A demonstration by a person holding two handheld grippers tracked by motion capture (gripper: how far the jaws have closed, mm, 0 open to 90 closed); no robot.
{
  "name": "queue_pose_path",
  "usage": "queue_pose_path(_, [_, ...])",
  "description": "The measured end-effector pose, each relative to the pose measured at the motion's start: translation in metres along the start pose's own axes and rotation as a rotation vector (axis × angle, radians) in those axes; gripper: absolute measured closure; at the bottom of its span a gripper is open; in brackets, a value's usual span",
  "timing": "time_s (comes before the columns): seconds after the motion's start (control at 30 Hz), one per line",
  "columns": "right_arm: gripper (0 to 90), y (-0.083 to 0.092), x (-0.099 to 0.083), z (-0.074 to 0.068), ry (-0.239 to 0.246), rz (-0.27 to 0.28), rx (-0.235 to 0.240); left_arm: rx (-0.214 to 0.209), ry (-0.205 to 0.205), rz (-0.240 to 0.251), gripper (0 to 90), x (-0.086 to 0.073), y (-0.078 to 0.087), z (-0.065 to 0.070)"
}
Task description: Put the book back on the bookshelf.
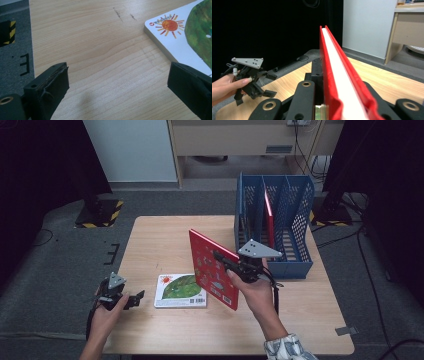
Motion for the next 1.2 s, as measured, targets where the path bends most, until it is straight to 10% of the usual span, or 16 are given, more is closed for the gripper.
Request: queue_pose_path(1.2, [79.6,0.117,-0.013,0.025,-0.054,0.054,-0.149,0.011,-0.056,-0.072,2.5,-0.014,-0.013,0.004])
Point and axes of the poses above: each handheld gripper's, and its own axes: y roughly backward along the jaws, x roughly out of its top, z roughly to its right, the point moved 8 cm from there along -y, roughly forward along the jaws, and after that the axes turned 12 degrees about x, right-handed, at the moved point
